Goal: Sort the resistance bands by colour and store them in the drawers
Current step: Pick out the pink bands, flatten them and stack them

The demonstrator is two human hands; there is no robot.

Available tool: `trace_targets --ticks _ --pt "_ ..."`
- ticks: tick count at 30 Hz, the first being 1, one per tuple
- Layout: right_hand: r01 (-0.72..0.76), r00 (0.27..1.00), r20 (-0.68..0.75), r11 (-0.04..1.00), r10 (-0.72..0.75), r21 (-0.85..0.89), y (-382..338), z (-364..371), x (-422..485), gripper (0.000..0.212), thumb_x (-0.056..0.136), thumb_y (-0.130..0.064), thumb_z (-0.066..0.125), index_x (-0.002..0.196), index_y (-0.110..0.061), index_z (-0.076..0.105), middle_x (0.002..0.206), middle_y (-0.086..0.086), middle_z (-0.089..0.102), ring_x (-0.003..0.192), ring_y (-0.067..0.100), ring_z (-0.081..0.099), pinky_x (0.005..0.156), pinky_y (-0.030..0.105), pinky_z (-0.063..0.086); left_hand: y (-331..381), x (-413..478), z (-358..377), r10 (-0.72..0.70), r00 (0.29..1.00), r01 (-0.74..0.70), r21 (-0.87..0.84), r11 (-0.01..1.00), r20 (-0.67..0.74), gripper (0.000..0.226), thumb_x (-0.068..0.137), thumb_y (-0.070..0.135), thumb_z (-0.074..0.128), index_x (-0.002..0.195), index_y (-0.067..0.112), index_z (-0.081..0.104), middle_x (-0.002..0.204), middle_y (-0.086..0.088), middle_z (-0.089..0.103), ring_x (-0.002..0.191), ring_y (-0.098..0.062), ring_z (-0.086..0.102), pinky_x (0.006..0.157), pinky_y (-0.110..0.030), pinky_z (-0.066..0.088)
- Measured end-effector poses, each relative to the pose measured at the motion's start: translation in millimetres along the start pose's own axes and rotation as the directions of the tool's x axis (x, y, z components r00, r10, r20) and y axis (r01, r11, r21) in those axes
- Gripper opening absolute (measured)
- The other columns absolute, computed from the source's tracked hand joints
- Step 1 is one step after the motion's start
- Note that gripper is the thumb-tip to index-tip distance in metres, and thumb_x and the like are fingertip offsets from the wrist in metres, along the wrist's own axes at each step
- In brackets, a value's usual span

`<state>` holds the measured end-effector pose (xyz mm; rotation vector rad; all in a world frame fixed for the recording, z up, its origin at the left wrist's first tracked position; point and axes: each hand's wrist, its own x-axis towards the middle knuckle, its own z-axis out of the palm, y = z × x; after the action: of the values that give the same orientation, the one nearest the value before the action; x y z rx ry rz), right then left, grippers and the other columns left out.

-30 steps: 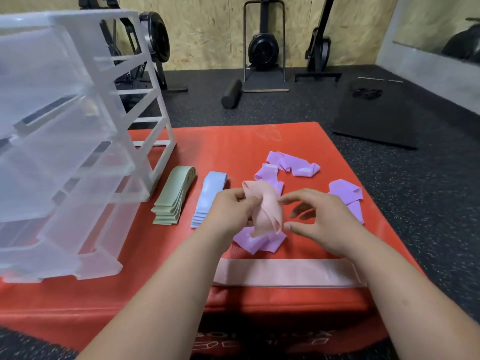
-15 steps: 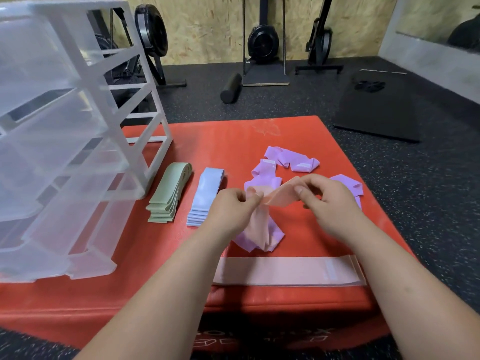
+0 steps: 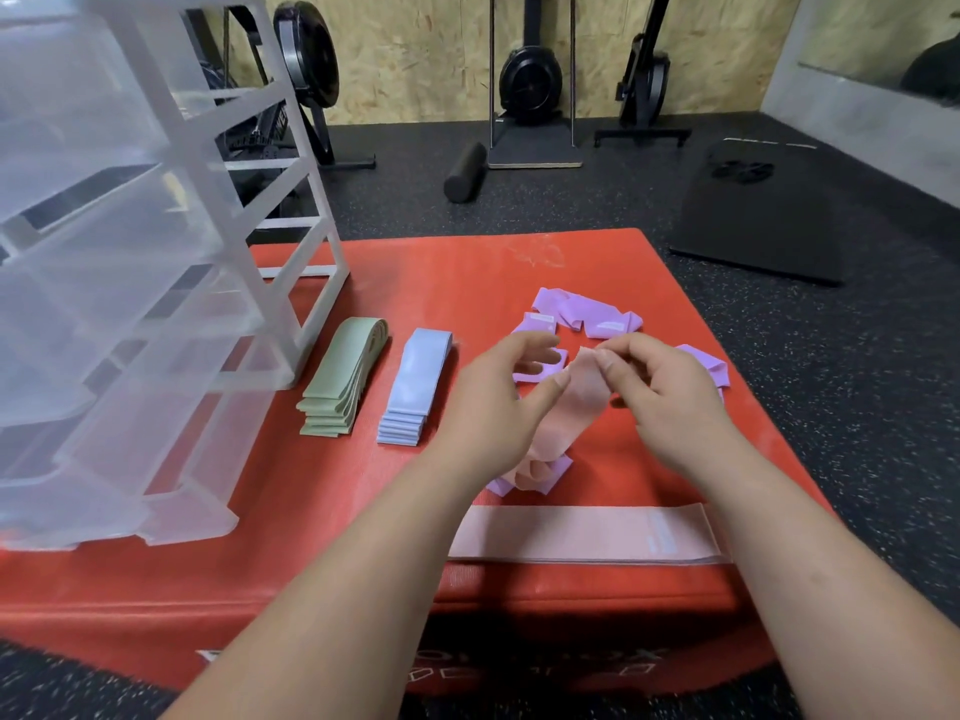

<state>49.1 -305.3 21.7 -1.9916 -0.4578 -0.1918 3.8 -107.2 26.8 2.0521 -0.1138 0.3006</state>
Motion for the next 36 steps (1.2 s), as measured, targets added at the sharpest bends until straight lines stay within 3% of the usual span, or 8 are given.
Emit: trace_targets --ticks 8,13,16,21,25,29,32,36 --pt "-0.041 0.996 0.086 0.997 0.035 0.068 -4.8 8.1 -3.0 0.004 0.097 -0.027 0.073 0.098 -0.030 0.076 0.089 -0.012 0.077 0.081 0.011 0.070 0.082 0.042 0.058 -5.4 5.2 -3.4 -0.024 0.999 0.025 0.012 1.000 -0.041 0.007 0.096 0.025 0.074 0.094 0.032 0.072 0.084 0.006 0.073 0.081 -0.015 0.068 0.076 -0.040 0.058" --pt "-0.041 0.993 0.117 0.998 0.035 0.047 -6.8 13.9 -3.8 0.009 0.097 -0.024 0.073 0.091 -0.030 0.073 0.085 -0.012 0.076 0.082 0.011 0.071 0.080 0.044 0.058 -7.5 6.0 -12.4 -0.042 0.999 0.044 -0.044 0.998 0.032 0.014 0.095 0.035 0.074 0.108 0.034 0.069 0.092 0.010 0.071 0.081 -0.007 0.069 0.078 -0.035 0.059" --pt "-0.005 0.989 0.145 1.000 0.007 -0.019 -11.0 18.0 -4.9 0.019 0.095 -0.014 0.071 0.096 -0.033 0.074 0.089 -0.012 0.077 0.085 0.008 0.073 0.081 0.040 0.059 -4.0 3.1 -13.9 -0.008 0.998 0.008 -0.002 1.000 0.069 0.010 0.094 0.039 0.076 0.102 0.035 0.070 0.090 0.010 0.073 0.082 -0.008 0.069 0.078 -0.035 0.059" --pt "-0.033 0.974 0.228 0.996 0.013 0.083 -14.5 22.2 -5.2 0.024 0.090 -0.013 0.079 0.106 -0.028 0.071 0.100 -0.008 0.079 0.096 0.012 0.076 0.092 0.042 0.060 3.6 3.6 -21.9 0.048 0.997 -0.050 -0.019 0.999 -0.061 0.009 0.099 0.031 0.073 0.095 0.024 0.072 0.083 0.006 0.073 0.075 -0.016 0.065 0.069 -0.037 0.055" --pt "0.004 0.947 0.321 0.996 0.023 -0.084 -3.4 25.9 -8.6 0.027 0.084 -0.008 0.082 0.102 -0.027 0.074 0.098 -0.013 0.079 0.095 0.004 0.073 0.095 0.036 0.056 17.6 4.4 -37.0 -0.023 0.972 -0.049 -0.294 0.954 -0.236 0.012 0.100 0.029 0.074 0.097 0.018 0.073 0.089 -0.005 0.075 0.078 -0.015 0.066 0.073 -0.036 0.056" --pt "-0.016 0.956 0.292 0.996 0.040 -0.084 -2.0 18.7 -10.3 0.018 0.088 -0.014 0.081 0.094 -0.031 0.075 0.091 -0.020 0.077 0.087 -0.003 0.070 0.085 0.022 0.052 17.1 3.4 -53.8 -0.134 0.916 -0.047 -0.431 0.901 -0.379 0.014 0.101 0.026 0.073 0.100 0.013 0.073 0.085 -0.005 0.073 0.079 -0.015 0.065 0.074 -0.041 0.057" --pt "-0.018 0.960 0.274 0.992 0.051 -0.121 -0.6 8.4 -9.5 0.009 0.092 -0.022 0.078 0.091 -0.030 0.072 0.090 -0.017 0.076 0.089 0.006 0.070 0.087 0.032 0.055 13.7 -0.9 -62.2 -0.187 0.889 -0.022 -0.446 0.895 -0.418 0.016 0.100 0.031 0.073 0.102 0.015 0.074 0.089 -0.015 0.074 0.080 -0.017 0.066 0.077 -0.043 0.058" --pt "-0.008 0.946 0.323 0.999 0.019 -0.037 -3.1 -6.0 -14.0 0.009 0.096 -0.021 0.075 0.093 -0.027 0.069 0.087 -0.011 0.073 0.081 0.007 0.064 0.083 0.039 0.053 11.2 -10.1 -71.1 -0.198 0.882 -0.009 -0.435 0.900 -0.427 0.021 0.100 0.036 0.073 0.103 0.015 0.075 0.089 -0.002 0.074 0.080 -0.013 0.066 0.073 -0.031 0.057"
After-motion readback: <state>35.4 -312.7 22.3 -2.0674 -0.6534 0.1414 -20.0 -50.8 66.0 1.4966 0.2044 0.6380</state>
